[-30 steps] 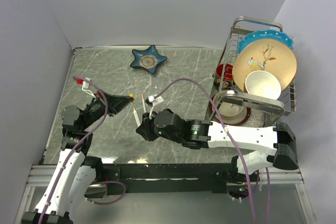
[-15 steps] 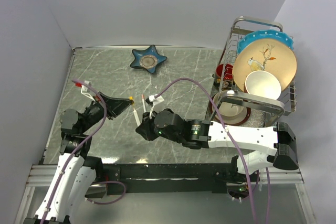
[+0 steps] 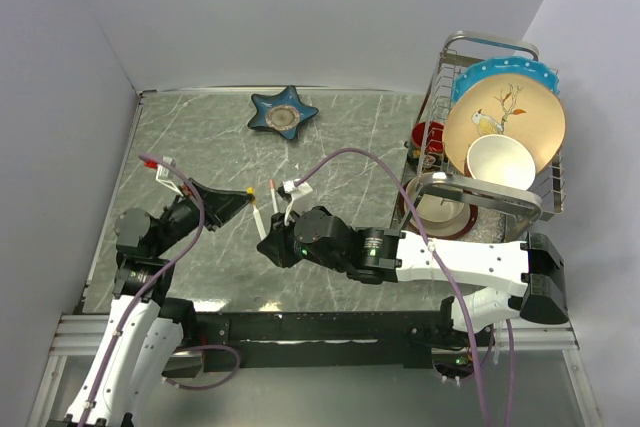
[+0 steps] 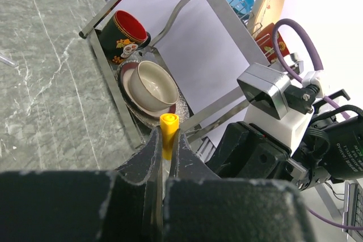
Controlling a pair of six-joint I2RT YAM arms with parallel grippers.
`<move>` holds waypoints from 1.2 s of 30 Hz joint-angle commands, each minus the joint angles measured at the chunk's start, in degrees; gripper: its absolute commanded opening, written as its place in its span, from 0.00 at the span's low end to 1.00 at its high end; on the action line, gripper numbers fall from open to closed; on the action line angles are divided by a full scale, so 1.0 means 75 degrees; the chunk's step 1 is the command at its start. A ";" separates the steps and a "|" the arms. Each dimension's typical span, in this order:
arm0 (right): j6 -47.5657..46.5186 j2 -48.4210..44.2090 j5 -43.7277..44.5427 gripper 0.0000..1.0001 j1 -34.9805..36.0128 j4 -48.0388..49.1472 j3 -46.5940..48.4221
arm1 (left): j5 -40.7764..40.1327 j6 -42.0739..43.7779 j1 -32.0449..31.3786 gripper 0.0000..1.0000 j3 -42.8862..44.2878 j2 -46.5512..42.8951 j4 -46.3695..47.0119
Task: Insert the pens into the pen caps
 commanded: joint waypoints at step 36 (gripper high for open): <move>-0.0630 0.0485 0.0501 0.00 -0.0145 -0.0146 0.1518 | -0.0437 0.0927 -0.0015 0.58 0.0707 -0.1780 -0.2496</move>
